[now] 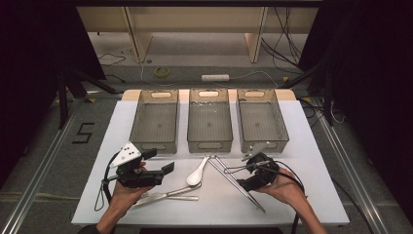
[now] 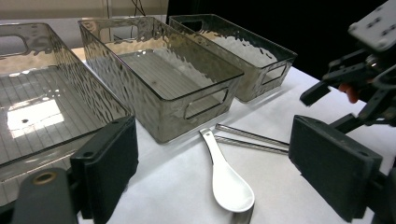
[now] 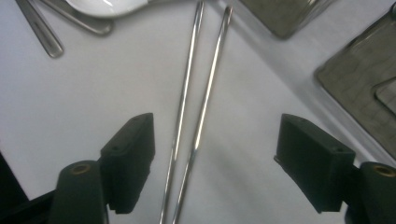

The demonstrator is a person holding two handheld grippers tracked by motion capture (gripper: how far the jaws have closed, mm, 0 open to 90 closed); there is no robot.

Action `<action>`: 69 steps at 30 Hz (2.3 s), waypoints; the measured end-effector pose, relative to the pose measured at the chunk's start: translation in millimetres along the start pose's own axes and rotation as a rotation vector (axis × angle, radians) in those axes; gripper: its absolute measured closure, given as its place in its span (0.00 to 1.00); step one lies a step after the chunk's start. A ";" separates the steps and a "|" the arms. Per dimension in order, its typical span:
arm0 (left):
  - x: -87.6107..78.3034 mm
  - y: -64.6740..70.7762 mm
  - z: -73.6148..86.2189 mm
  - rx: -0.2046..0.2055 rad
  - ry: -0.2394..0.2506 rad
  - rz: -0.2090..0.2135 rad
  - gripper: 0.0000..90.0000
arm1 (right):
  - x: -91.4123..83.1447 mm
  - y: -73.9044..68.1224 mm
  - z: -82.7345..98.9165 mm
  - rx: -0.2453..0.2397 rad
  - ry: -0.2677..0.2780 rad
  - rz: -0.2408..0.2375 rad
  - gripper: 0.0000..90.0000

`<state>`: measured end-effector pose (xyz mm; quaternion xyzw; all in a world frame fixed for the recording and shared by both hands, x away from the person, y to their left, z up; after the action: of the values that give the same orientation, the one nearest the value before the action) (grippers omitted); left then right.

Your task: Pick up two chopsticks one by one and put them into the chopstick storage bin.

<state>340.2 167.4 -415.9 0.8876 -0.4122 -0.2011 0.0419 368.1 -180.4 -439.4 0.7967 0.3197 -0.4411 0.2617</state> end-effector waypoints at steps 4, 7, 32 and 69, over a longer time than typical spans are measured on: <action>-0.1 0.0 0.0 -0.001 0.001 0.001 0.17 | 10.8 0.7 -0.1 -0.005 -0.074 -0.003 0.35; 0.1 0.1 0.0 -0.001 0.000 0.002 0.17 | 18.1 1.8 -0.8 -0.022 -0.124 -0.012 0.37; 1.2 0.7 -0.2 0.002 -0.002 0.007 0.17 | 43.1 -1.5 -8.1 -0.076 -0.260 -0.022 0.62; 2.2 1.6 0.1 0.013 -0.011 0.007 0.17 | 48.8 10.0 -15.7 -0.112 -0.353 -0.068 0.96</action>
<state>340.3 164.7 -416.3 0.8853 -0.4171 -0.2029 0.0345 403.7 -162.4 -473.1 0.6799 0.3195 -0.5642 0.3425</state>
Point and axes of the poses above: each handheld gripper's, and its own axes: x roughly forward along the jaws, z roughly out of its underside, y roughly to its right, the point moved 2 cm from there along x, roughly forward along the jaws, and after that the axes turned 6 degrees about z, right-handed, at the moved point
